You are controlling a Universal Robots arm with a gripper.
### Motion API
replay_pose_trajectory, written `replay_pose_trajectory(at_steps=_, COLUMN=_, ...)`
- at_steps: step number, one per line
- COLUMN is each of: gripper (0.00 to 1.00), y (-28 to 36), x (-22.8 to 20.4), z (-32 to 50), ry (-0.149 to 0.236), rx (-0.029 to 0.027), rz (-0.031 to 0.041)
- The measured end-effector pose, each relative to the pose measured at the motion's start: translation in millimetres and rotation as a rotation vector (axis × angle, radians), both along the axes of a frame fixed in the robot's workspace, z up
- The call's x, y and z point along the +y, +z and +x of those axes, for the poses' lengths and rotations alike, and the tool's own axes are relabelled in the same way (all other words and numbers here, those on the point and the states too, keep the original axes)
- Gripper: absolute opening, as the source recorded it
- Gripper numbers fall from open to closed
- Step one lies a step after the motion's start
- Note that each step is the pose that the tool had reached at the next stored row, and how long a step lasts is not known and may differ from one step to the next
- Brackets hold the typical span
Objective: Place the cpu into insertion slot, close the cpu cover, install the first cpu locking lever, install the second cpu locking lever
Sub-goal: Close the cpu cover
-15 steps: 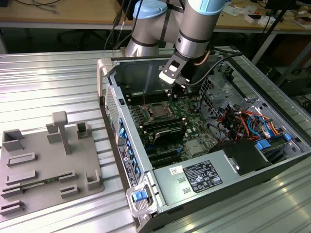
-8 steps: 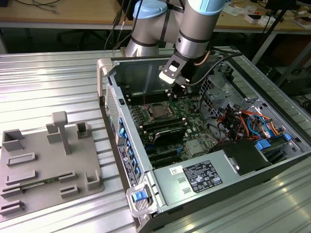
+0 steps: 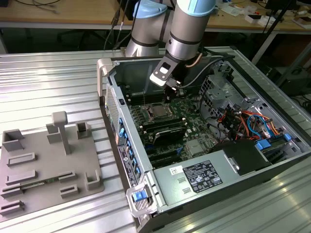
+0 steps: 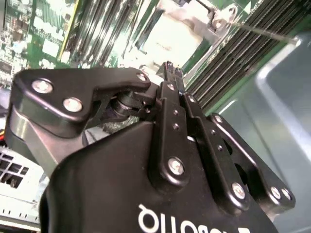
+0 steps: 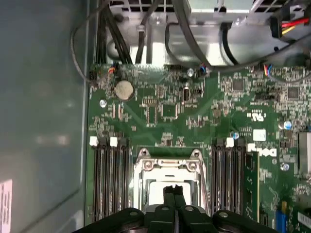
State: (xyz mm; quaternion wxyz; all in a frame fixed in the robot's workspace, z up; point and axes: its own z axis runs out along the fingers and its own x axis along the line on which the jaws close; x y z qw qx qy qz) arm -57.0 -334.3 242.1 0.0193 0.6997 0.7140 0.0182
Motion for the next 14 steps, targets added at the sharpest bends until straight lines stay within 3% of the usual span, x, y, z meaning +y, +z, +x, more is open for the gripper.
replay_pose_trajectory(at_steps=3, gripper=0.11, y=-6.3, x=0.0, z=-11.7, ry=0.000, rx=0.0002, rz=0.0000)
replay_pose_trajectory(at_steps=4, gripper=0.11, y=-8.2, x=0.0, z=-16.0, ry=0.000, rx=0.0027, rz=0.0001)
replay_pose_trajectory(at_steps=6, gripper=0.11, y=-9.6, x=0.0, z=-18.8, ry=0.000, rx=0.0108, rz=0.0001)
replay_pose_trajectory(at_steps=8, gripper=0.11, y=-11.8, x=0.1, z=-23.8, ry=0.000, rx=0.0222, rz=0.0000)
replay_pose_trajectory(at_steps=9, gripper=0.11, y=-21.6, x=0.1, z=-31.1, ry=0.000, rx=0.0248, rz=0.0001)
replay_pose_trajectory(at_steps=10, gripper=0.11, y=-32.0, x=0.1, z=-32.2, ry=0.000, rx=0.0272, rz=0.0001)
replay_pose_trajectory(at_steps=14, gripper=0.11, y=-33.1, x=0.1, z=-32.2, ry=0.000, rx=0.0275, rz=-0.0002)
